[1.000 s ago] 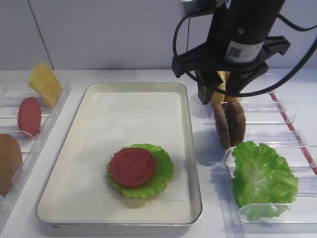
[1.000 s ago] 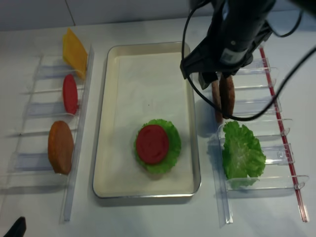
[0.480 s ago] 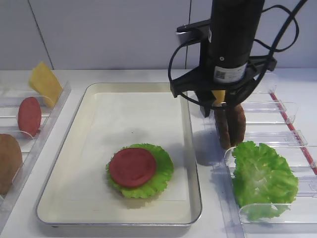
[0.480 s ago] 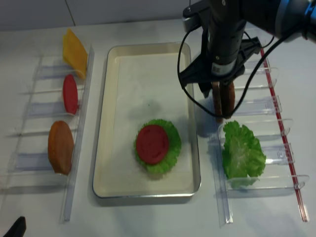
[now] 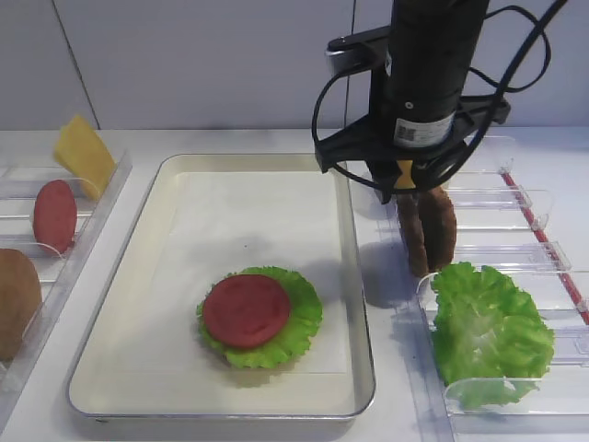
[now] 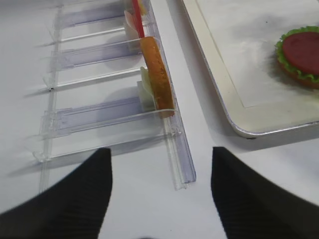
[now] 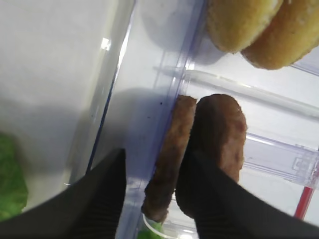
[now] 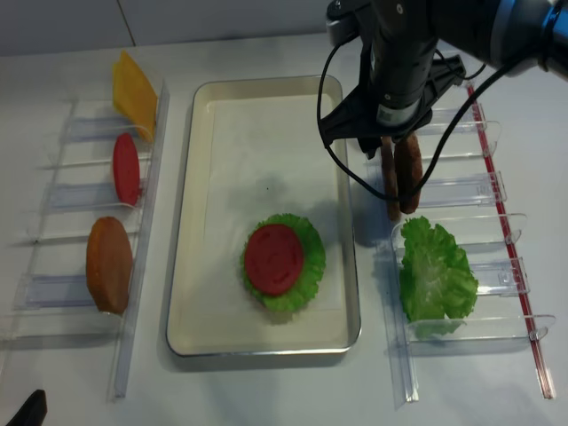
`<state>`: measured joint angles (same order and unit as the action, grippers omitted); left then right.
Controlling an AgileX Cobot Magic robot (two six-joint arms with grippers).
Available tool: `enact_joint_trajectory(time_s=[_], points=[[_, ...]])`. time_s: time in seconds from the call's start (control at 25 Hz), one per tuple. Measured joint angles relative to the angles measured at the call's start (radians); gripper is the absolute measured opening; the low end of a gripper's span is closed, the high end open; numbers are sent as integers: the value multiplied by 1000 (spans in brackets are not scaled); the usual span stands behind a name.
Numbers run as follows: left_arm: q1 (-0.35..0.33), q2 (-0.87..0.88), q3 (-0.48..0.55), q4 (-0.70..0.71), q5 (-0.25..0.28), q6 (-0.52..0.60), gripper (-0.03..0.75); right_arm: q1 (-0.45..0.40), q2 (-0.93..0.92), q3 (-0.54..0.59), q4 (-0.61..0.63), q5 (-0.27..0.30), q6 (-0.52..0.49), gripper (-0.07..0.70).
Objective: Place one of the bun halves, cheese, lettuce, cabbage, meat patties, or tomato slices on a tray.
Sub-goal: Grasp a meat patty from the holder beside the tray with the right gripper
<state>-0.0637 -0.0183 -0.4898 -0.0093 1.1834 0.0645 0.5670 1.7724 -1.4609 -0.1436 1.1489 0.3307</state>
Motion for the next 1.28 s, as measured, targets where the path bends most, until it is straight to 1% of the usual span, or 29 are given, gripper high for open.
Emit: enact_joint_trajectory(time_s=[0.24,0.68,0.8,1.0,1.28], points=[[0,0,0,0,0,0,422,0,1,0,-2,-15,2,328],[0,0,0,0,0,0,422,0,57,0,-6,-3,33,318],[0,0,0,0,0,0,422,0,65,0,-6,-1,37,276],[0,0,0,0,0,0,422,0,71,0,-11,3,21,157],[0,0,0,0,0,0,422,0,69,0,-18,5,-13,154]])
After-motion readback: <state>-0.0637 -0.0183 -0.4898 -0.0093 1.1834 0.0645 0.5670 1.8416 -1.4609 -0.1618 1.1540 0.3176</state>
